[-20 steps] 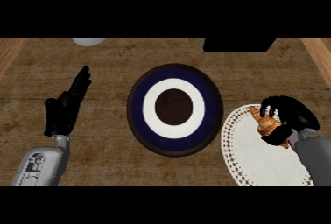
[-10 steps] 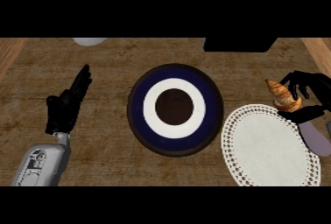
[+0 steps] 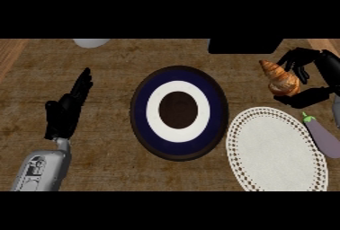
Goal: Pick the croissant from the placemat and place it in the plate
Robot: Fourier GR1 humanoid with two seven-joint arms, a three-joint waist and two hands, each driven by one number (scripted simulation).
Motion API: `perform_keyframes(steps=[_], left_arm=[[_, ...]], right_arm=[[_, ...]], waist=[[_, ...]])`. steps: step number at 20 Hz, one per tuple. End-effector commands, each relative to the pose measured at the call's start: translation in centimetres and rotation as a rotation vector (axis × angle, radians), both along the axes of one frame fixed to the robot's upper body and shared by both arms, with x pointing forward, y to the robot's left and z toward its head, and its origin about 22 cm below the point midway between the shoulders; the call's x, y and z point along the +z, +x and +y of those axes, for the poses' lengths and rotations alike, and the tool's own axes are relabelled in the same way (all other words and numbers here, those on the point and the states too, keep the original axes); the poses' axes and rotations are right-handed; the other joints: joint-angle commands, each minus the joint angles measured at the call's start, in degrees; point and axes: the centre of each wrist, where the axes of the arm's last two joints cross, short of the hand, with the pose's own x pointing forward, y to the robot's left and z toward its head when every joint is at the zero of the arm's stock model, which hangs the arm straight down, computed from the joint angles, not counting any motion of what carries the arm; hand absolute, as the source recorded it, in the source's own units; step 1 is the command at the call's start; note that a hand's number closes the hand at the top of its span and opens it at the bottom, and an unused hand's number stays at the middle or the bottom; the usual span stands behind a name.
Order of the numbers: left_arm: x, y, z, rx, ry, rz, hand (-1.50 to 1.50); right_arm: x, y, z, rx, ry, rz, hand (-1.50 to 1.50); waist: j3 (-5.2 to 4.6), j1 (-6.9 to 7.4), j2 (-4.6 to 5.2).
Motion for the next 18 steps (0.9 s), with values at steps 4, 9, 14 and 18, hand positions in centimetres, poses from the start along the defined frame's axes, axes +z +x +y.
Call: perform_keyframes(steps=[4, 9, 14, 18], left_arm=[[-0.3, -0.2, -1.1, 0.010, -0.018, 0.001, 0.00], [1.5, 0.0, -0.9, -0.003, -0.015, -0.010, 0.00], [0.2, 0.9, -0.9, -0.009, -0.002, 0.004, 0.00], [-0.4, -0.4, -1.1, -0.037, 0.001, -0.014, 0.00]], right_arm=[[0.7, 0.9, 9.4, 0.108, 0.075, 0.095, 1.50], [1.1, 0.7, 14.5, 0.164, 0.078, 0.121, 1.50], [-1.0, 0.6, 21.8, 0.188, 0.013, 0.146, 1.50], [-2.2, 1.8, 23.1, 0.155, -0.207, 0.128, 1.50]], waist=[[-0.04, -0.25, -0.04], [0.00, -0.02, -0.03], [-0.03, -0.04, 0.13], [-0.02, 0.70, 0.26]])
